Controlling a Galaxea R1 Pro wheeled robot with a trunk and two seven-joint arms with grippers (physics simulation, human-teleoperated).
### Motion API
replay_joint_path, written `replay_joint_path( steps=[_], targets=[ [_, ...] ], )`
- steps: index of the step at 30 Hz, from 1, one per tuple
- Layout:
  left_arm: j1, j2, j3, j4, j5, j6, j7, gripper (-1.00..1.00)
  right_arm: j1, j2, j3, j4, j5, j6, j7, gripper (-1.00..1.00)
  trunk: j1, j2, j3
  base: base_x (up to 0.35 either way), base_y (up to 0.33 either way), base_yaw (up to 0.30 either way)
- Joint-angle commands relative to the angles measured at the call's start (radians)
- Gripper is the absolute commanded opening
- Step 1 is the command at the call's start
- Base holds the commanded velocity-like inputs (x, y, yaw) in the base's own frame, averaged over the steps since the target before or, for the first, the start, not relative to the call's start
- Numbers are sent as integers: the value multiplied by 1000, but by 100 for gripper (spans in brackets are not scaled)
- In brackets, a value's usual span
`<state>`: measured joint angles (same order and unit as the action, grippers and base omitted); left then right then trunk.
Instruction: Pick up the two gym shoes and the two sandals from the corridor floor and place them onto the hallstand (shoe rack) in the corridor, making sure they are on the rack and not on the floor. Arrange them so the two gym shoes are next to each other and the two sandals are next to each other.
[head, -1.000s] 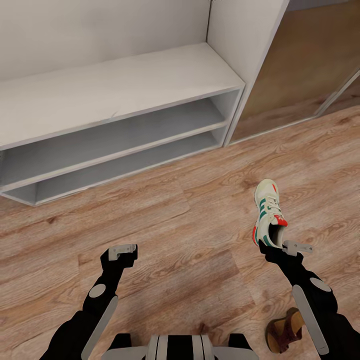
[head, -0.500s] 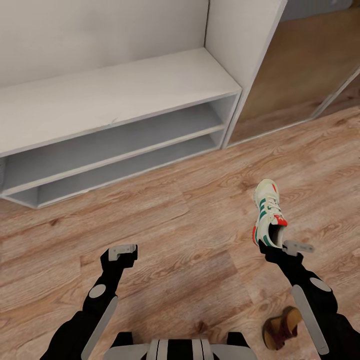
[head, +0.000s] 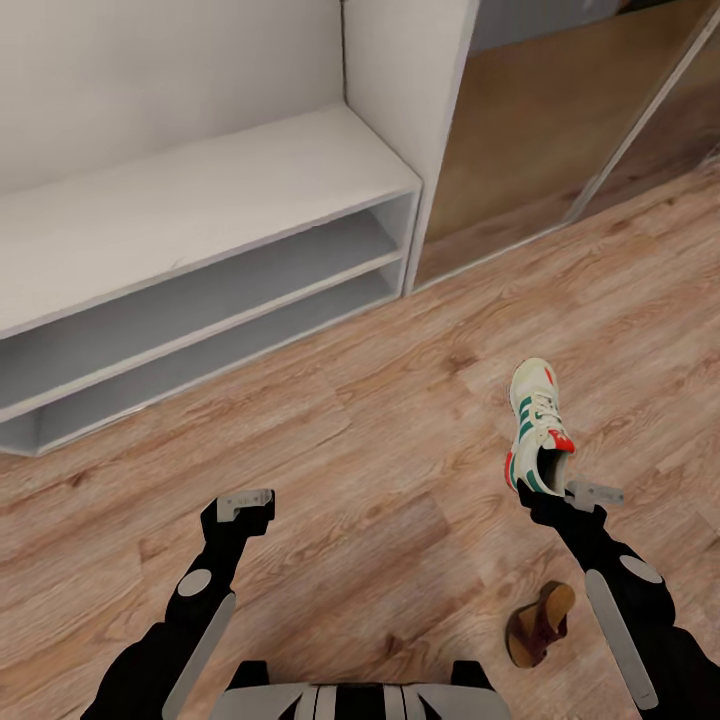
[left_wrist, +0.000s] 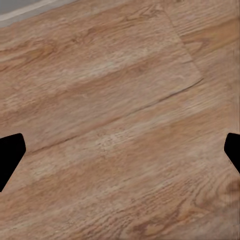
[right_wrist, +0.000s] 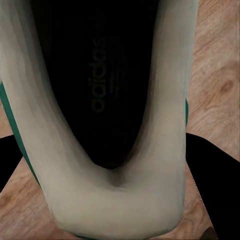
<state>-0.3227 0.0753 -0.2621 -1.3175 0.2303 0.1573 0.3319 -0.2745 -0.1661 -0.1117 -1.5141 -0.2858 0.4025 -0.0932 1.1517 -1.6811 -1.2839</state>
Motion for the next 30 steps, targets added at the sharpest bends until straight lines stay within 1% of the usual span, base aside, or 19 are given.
replay_joint_path(
  steps=[1,7,11,17,30],
  targets=[
    [0,1,-3,-2,8,4,9,100,-1,-1,1,-1,-10,5,-8,-100,-4,7,3,0,0,-283],
    [1,1,-3,-4,8,3,9,100,0,0,1,-1,-10,4,-8,-100,-27,49,22,0,0,-283],
    [3,2,-4,-8,8,1,9,100,-1,-1,1,-1,-10,5,-8,-100,-27,49,22,0,0,-280],
    [32,3,-8,-13,9,-10,4,100,0,-1,0,-1,-10,5,-8,-100,-27,49,22,0,0,-274],
    [36,2,-8,-14,16,-12,-2,100,-1,-1,-2,-1,-10,4,-8,-100,-27,49,22,0,0,-255]
  ],
)
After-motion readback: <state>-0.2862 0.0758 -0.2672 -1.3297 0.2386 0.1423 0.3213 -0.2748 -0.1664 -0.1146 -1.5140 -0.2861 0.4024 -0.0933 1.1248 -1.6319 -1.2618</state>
